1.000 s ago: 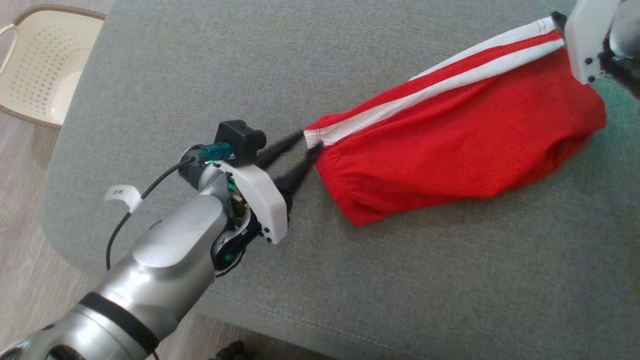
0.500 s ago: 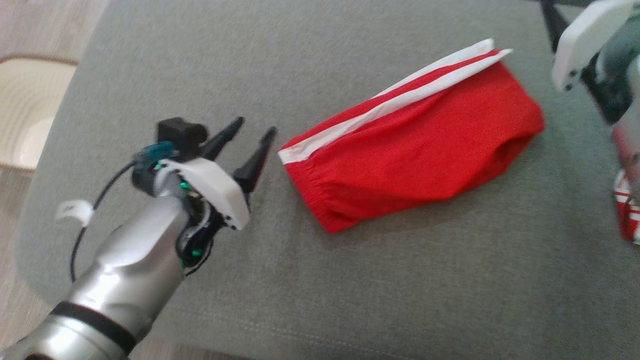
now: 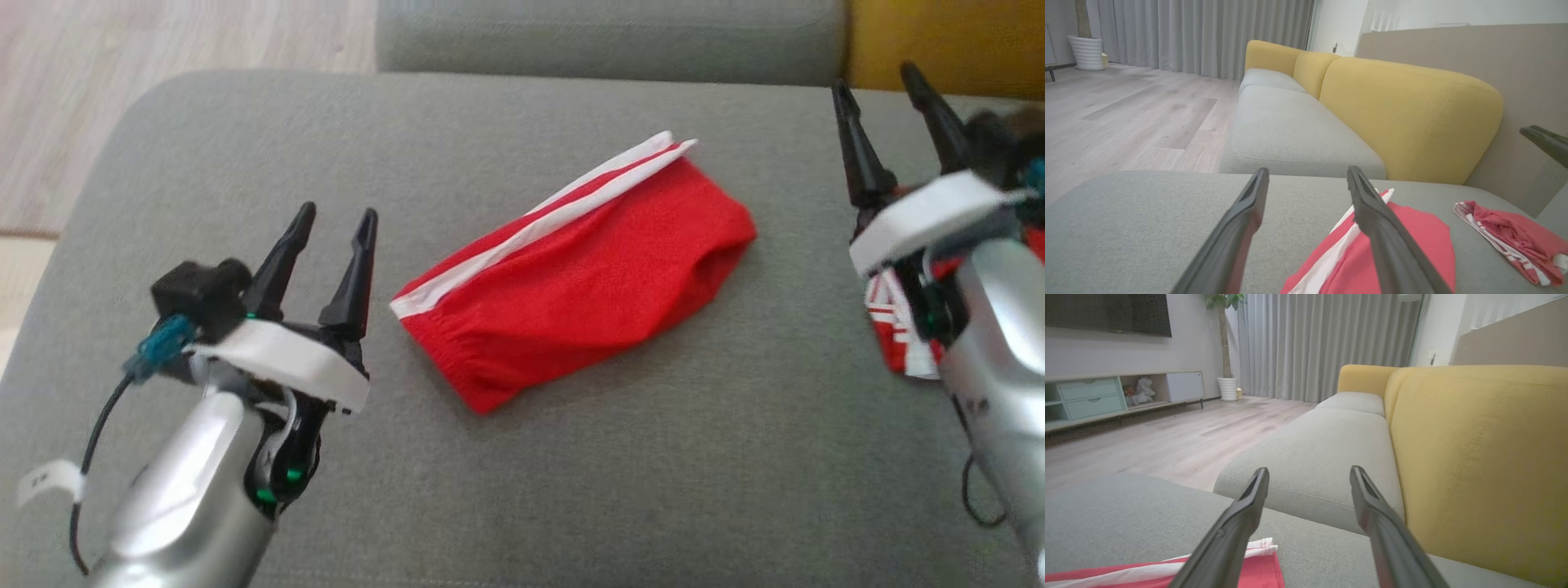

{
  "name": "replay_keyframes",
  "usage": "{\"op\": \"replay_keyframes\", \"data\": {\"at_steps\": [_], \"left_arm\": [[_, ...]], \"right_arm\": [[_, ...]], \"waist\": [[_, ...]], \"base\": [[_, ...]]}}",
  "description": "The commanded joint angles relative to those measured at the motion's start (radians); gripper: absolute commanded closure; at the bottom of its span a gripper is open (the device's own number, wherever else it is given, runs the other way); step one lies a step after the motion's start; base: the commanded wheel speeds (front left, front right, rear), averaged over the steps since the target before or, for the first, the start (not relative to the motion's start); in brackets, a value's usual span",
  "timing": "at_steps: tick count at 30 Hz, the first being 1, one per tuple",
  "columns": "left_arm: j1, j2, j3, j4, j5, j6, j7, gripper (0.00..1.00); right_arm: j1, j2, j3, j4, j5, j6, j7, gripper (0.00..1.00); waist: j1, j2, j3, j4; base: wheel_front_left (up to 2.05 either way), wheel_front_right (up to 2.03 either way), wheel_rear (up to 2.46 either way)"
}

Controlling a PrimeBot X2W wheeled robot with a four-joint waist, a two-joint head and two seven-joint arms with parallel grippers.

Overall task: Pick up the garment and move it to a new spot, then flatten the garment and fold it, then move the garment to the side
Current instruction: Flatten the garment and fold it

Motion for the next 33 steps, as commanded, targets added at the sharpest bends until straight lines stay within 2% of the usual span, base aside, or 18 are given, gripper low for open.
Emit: {"op": "replay_keyframes", "data": {"at_steps": [1, 7, 13, 17, 27, 33], "left_arm": [[-0.02, 0.016, 0.073, -0.056, 0.019, 0.005, -0.009, 0.0], [0.109, -0.031, 0.168, -0.133, 0.09, -0.005, -0.009, 0.0], [0.255, -0.117, 0.268, -0.184, 0.173, -0.028, -0.009, 0.0], [0.344, -0.189, 0.342, -0.192, 0.236, -0.064, -0.009, 0.0], [0.365, -0.241, 0.407, -0.161, 0.328, -0.144, -0.009, 0.0], [0.341, -0.256, 0.41, -0.15, 0.344, -0.166, -0.009, 0.0]], "right_arm": [[0.025, 0.002, -0.02, -0.061, -0.002, -0.001, -0.02, 0.0], [0.223, 0.066, -0.133, -0.224, -0.104, -0.001, -0.041, 0.0], [0.446, 0.171, -0.26, -0.37, -0.223, -0.001, -0.043, 0.0], [0.576, 0.237, -0.317, -0.449, -0.296, -0.001, -0.017, 0.0], [0.639, 0.281, -0.36, -0.518, -0.331, -0.001, 0.053, 0.0], [0.612, 0.294, -0.382, -0.495, -0.232, -0.001, 0.143, 0.0]], "waist": [[0.0001, 0.0, -0.031, -0.034], [0.0001, 0.0, -0.067, -0.074], [0.0001, 0.0, -0.088, -0.098], [0.0001, 0.0, -0.092, -0.109], [0.0001, 0.0, -0.071, -0.093], [0.0001, 0.0, -0.033, -0.045]], "base": [[0.0, 0.0, 0.0], [0.0, 0.0, 0.0], [0.0, 0.0, 0.0], [0.0, 0.0, 0.0], [0.0, 0.0, 0.0], [0.0, 0.0, 0.0]]}}
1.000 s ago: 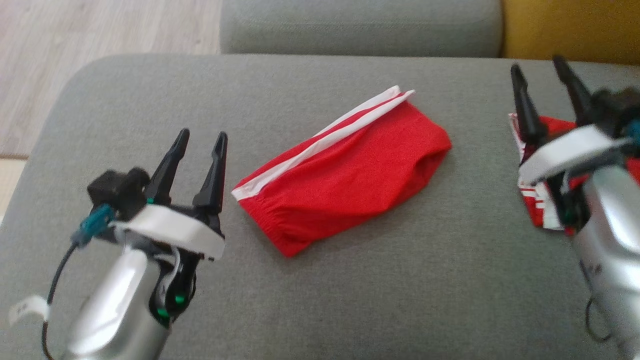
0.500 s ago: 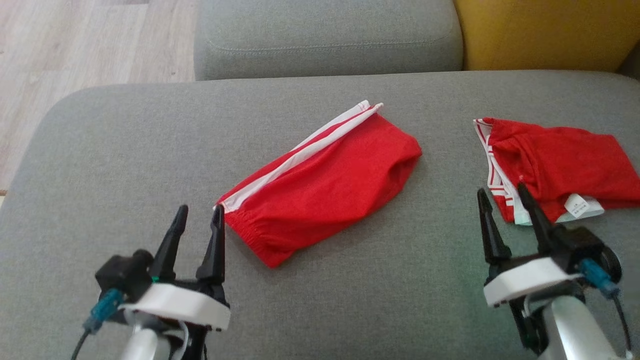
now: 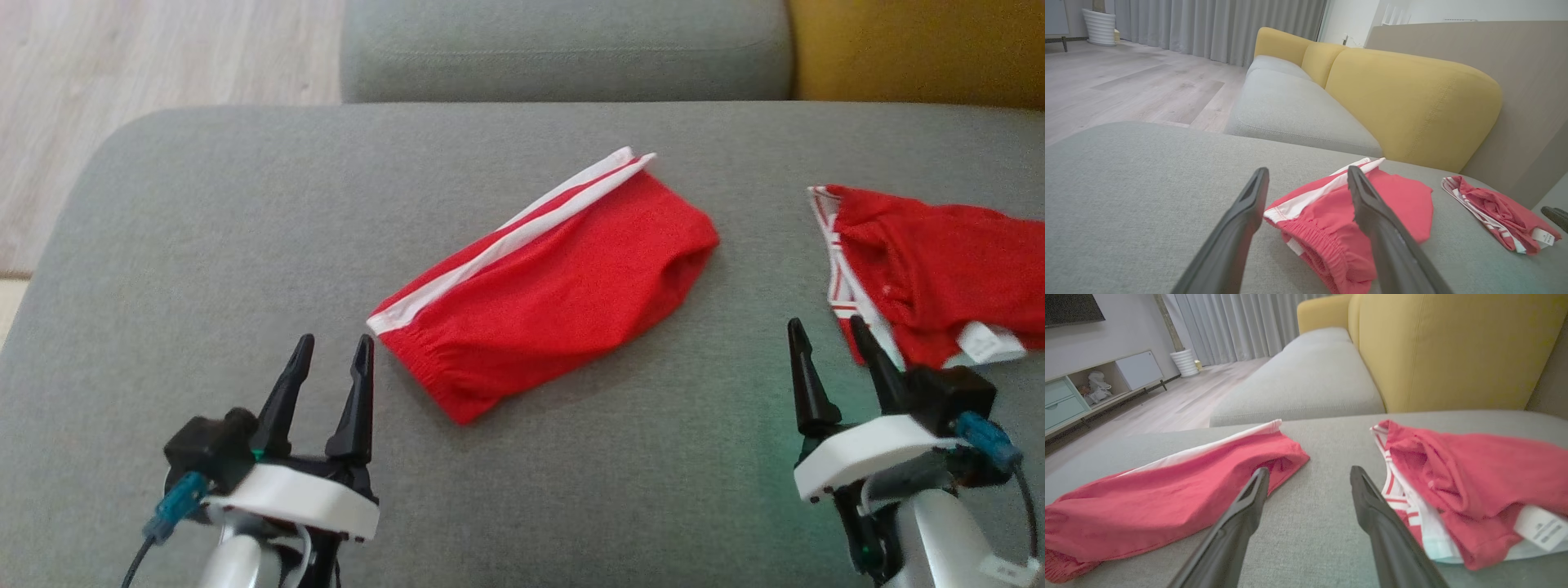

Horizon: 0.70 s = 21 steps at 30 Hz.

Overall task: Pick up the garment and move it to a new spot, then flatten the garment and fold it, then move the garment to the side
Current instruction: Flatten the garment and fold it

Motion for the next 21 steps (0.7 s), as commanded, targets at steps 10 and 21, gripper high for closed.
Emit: {"op": "replay_keyframes", "data": {"at_steps": [10, 21], "left_arm": [[-0.087, -0.007, 0.011, -0.004, 0.004, -0.018, -0.009, 0.0], [-0.135, -0.008, -0.059, 0.034, -0.055, -0.022, -0.009, 0.0]], "right_arm": [[-0.171, 0.01, -0.067, 0.093, 0.262, -0.001, 0.201, 0.0], [-0.413, 0.011, -0.218, 0.403, 0.448, -0.001, 0.32, 0.0]], "waist": [[0.0001, 0.0, 0.097, 0.119], [0.0001, 0.0, 0.167, 0.225]], "base": [[0.0, 0.0, 0.0], [0.0, 0.0, 0.0]]}}
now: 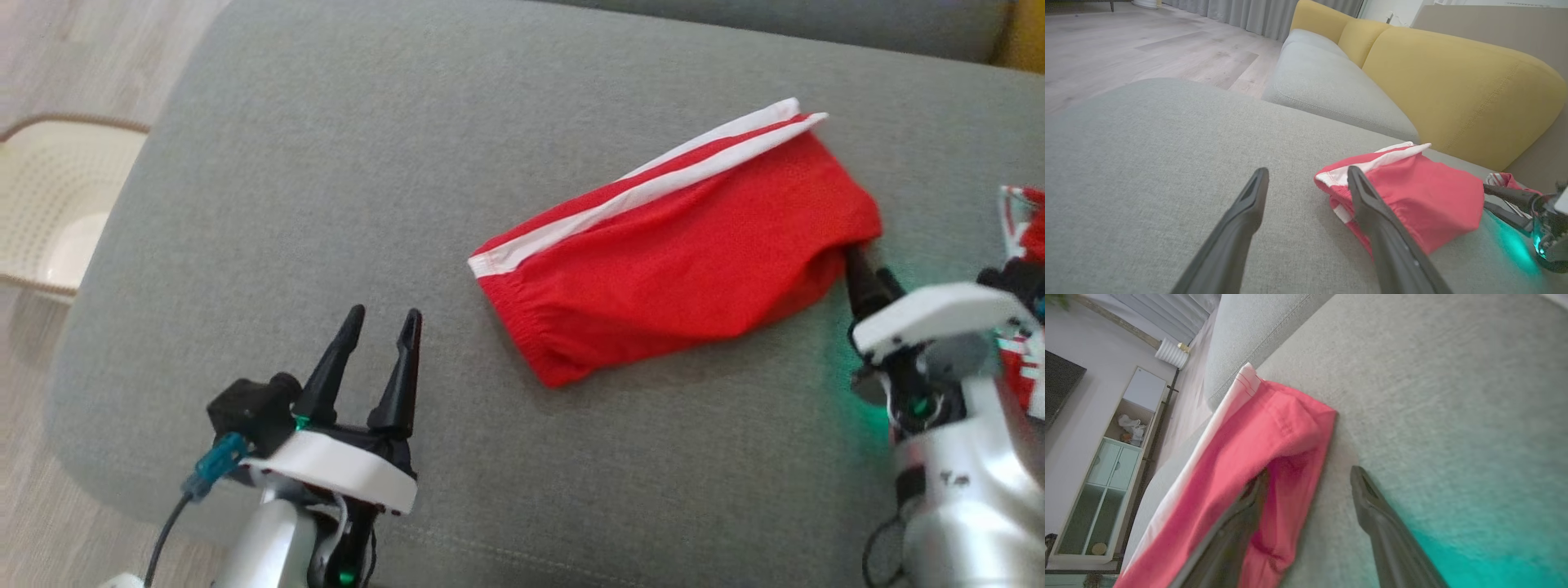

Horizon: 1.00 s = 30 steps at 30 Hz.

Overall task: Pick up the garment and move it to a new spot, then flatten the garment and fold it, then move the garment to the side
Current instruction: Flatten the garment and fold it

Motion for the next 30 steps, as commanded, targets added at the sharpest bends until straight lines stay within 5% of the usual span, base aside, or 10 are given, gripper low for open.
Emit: {"op": "replay_keyframes", "data": {"at_steps": [1, 24, 26, 30], "left_arm": [[-0.042, 0.003, 0.027, -0.027, -0.002, -0.005, -0.009, 0.0], [-0.069, 0.003, 0.001, -0.017, -0.008, -0.006, -0.009, 0.0], [-0.069, 0.003, 0.002, -0.016, -0.008, -0.006, -0.009, 0.0], [-0.07, 0.003, 0.006, -0.014, -0.006, -0.006, -0.009, 0.0]], "right_arm": [[-0.038, 0.002, 0.02, -0.009, 0.01, -0.001, 0.004, 0.0], [-0.276, 0.002, -0.002, 0.353, -0.061, -0.001, -0.048, 0.01], [-0.282, 0.002, 0.014, 0.37, -0.064, -0.001, -0.054, 1.0], [-0.285, 0.002, 0.021, 0.389, -0.069, -0.001, -0.081, 1.0]], "waist": [[0.0, 0.0, 0.016, 0.017], [0.0, 0.0, 0.046, 0.055], [0.0, 0.0, 0.044, 0.054], [0.0, 0.0, 0.041, 0.049]], "base": [[0.0, 0.0, 0.0], [0.0, 0.0, 0.0], [0.0, 0.0, 0.0], [0.0, 0.0, 0.0]]}}
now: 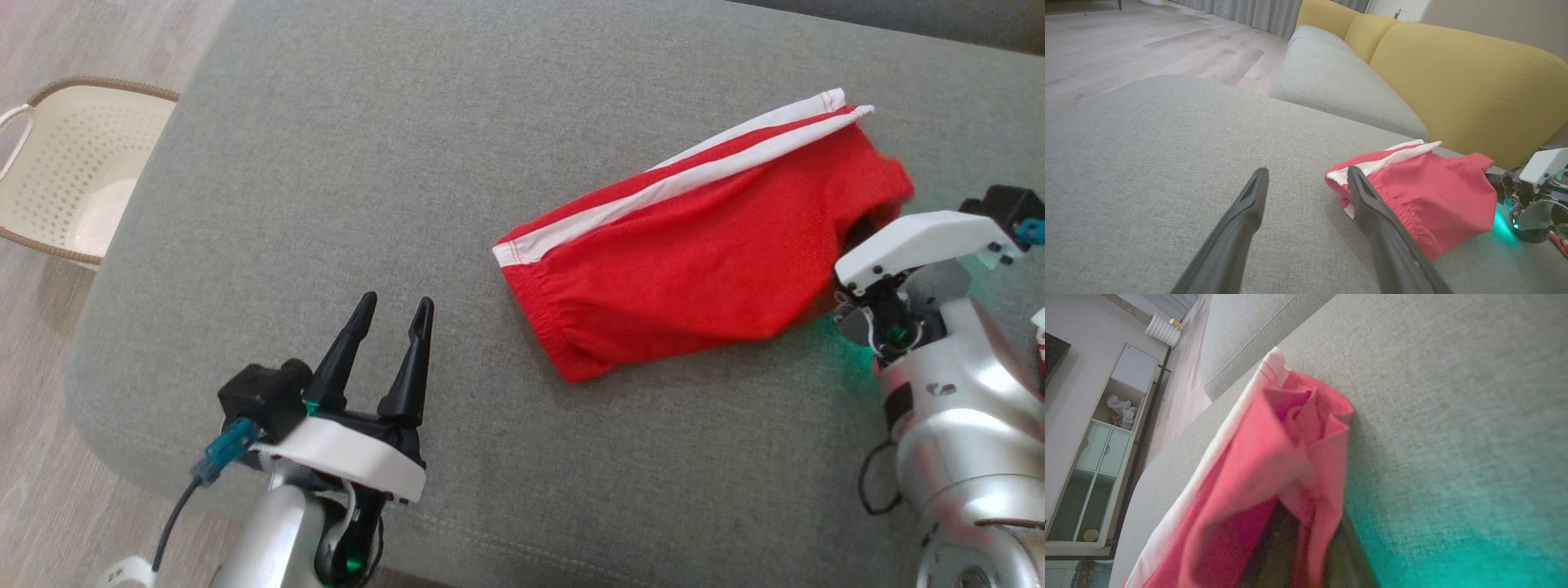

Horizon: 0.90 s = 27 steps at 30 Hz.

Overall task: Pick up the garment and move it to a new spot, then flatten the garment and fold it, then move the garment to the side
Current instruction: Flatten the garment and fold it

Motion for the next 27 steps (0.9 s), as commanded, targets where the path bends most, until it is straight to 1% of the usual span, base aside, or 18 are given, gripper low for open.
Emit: {"op": "replay_keyframes", "data": {"at_steps": [1, 7, 12, 17, 22, 24, 27], "left_arm": [[-0.036, 0.003, 0.035, -0.027, -0.002, -0.006, -0.009, 0.0], [-0.035, 0.003, 0.048, -0.027, 0.004, -0.006, -0.009, 0.0], [-0.033, 0.003, 0.055, -0.027, 0.007, -0.006, -0.009, 0.0], [-0.028, 0.003, 0.06, -0.027, 0.009, -0.006, -0.009, 0.0], [-0.019, 0.003, 0.069, -0.027, 0.013, -0.006, -0.009, 0.0], [-0.01, 0.003, 0.074, -0.028, 0.016, -0.005, -0.009, 0.0], [0.0, 0.003, 0.081, -0.028, 0.02, -0.004, -0.009, 0.0]], "right_arm": [[0.003, 0.034, 0.022, 0.012, -0.005, -0.001, -0.007, 1.0], [0.009, 0.032, 0.014, 0.023, -0.016, -0.001, -0.066, 1.0], [0.025, 0.032, -0.006, 0.014, 0.005, -0.001, -0.1, 1.0], [0.061, 0.033, -0.015, -0.021, 0.039, -0.001, -0.123, 1.0], [0.123, 0.033, 0.008, -0.073, 0.111, -0.001, -0.13, 1.0], [0.173, 0.034, 0.037, -0.102, 0.184, -0.001, -0.137, 1.0], [0.229, 0.034, 0.087, -0.13, 0.26, -0.001, -0.144, 1.0]], "waist": [[0.0, 0.0, -0.002, -0.003], [0.0, 0.0, -0.006, -0.027], [0.0, 0.0, -0.013, -0.053], [0.0, 0.0, -0.028, -0.083], [0.0, 0.0, -0.055, -0.119], [0.0, 0.0, -0.075, -0.141], [0.0, 0.0, -0.097, -0.162]], "base": [[0.0, 0.0, 0.0], [0.0, 0.0, 0.0], [0.0, 0.0, 0.0], [0.0, 0.0, 0.0], [0.0, 0.0, 0.0], [0.0, 0.0, 0.0], [0.0, 0.0, 0.0]]}}
